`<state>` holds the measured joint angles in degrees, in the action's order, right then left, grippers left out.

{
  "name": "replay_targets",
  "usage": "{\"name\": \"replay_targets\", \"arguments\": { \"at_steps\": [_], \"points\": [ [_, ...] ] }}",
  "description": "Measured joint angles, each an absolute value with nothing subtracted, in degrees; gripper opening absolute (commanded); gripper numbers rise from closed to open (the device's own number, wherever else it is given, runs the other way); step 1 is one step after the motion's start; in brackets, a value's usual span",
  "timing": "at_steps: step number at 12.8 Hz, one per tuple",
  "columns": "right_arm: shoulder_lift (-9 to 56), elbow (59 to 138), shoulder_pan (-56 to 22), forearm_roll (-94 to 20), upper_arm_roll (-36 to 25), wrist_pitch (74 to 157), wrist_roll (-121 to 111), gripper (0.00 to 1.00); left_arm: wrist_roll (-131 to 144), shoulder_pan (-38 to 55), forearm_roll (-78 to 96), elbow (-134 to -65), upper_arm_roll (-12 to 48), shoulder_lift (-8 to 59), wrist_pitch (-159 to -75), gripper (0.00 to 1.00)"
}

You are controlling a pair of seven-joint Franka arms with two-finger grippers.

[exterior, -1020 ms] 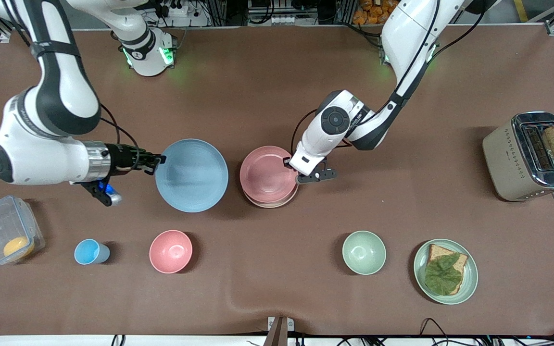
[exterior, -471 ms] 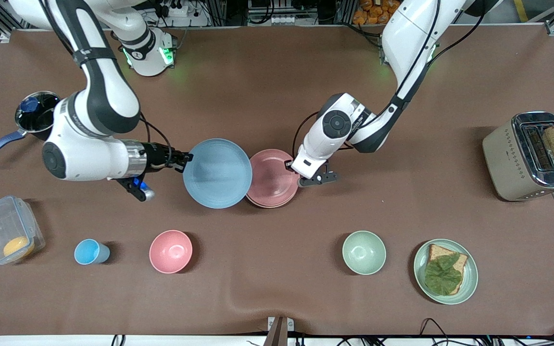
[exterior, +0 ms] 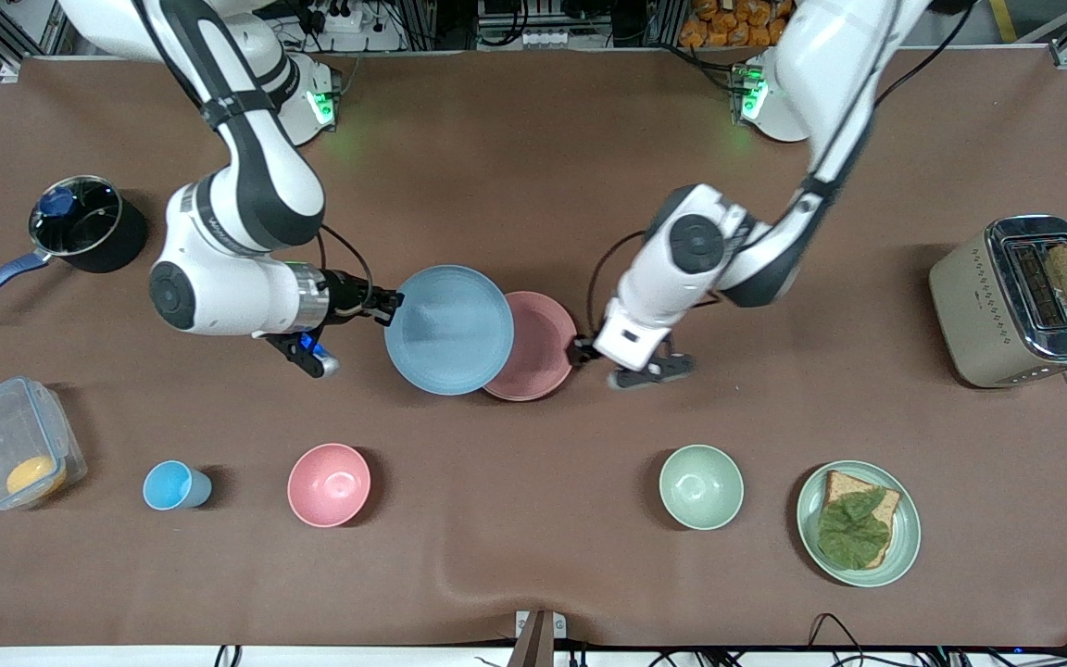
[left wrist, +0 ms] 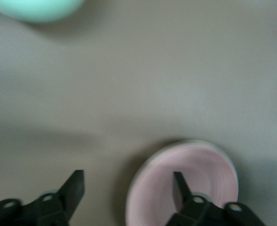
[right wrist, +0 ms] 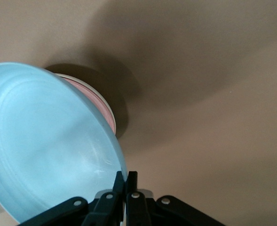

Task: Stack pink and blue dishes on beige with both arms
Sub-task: 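Lower the blue plate onto pink while the left gripper returns to rest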

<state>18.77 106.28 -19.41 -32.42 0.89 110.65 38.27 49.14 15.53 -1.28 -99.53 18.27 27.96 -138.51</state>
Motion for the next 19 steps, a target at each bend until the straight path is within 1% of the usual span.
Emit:
{"name": "replay_targets", "arguments": {
  "at_steps": [2, 4, 5, 7, 9, 11, 14, 17, 19],
  "points": [
    [18.8, 108.7, -21.9, -33.7, 0.9, 114.8, 38.3, 0.0, 43.6, 8.1, -1.5, -99.0, 18.1, 19.4, -128.3, 1.0],
    [18.8, 110.9, -25.3, -35.3, 0.9, 119.9, 39.0, 0.0, 34.5, 0.7, -1.6, -99.2, 17.9, 11.8, -119.8, 1.0],
    [18.8, 112.1, -27.3, -35.5, 0.9, 123.1, 40.1, 0.0, 29.9, -2.8, -1.6, -99.4, 17.9, 9.0, -116.6, 1.0],
    [19.3, 113.9, -30.7, -35.8, 1.0, 129.1, 41.9, 0.0, 21.6, -7.8, -1.5, -99.3, 17.9, 5.4, -111.9, 1.0],
    [21.0, 114.4, -32.6, -35.9, 0.9, 134.0, 42.4, 0.0, 18.6, -9.3, -1.5, -96.7, 17.9, 4.0, -105.5, 1.0],
    [22.6, 114.5, -33.4, -36.4, 0.9, 136.4, 42.4, 0.0, 18.1, -9.3, -1.5, -92.8, 18.0, 3.8, -100.4, 1.0],
    [23.7, 114.5, -34.1, -37.2, 0.9, 138.6, 42.4, 0.0, 12.4, -8.9, -1.5, -89.9, 17.1, 3.5, -97.5, 1.0],
    [24.7, 114.5, -34.5, -37.2, 0.9, 139.5, 42.4, 0.0, 9.9, -4.8, -1.5, -89.5, 11.5, 2.8, -95.9, 1.0],
    [24.8, 114.5, -34.5, -37.2, 0.9, 139.5, 42.4, 0.0, 9.8, -4.0, -1.5, -89.0, 10.7, 2.8, -94.3, 1.0]
  ]
}}
